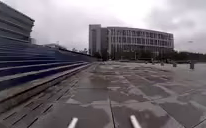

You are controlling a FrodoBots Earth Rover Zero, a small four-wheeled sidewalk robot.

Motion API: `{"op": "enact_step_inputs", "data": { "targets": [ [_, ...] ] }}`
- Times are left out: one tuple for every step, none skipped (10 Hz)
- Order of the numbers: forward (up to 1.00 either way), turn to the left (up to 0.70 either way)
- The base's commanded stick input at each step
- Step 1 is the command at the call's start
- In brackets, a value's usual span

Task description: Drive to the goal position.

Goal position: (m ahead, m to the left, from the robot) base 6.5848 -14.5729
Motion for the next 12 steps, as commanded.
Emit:
{"op": "enact_step_inputs", "data": {
  "targets": [
    [0.56,0.0],
    [0.7,0.0],
    [0.7,0.0],
    [0.7,0.0],
    [0.7,0.0],
    [0.7,0.0],
    [0.7,0.0],
    [0.7,0.0],
    [0.7,0.0],
    [0.7,0.0],
    [0.7,0.0],
    [0.7,0.0]
  ]
}}
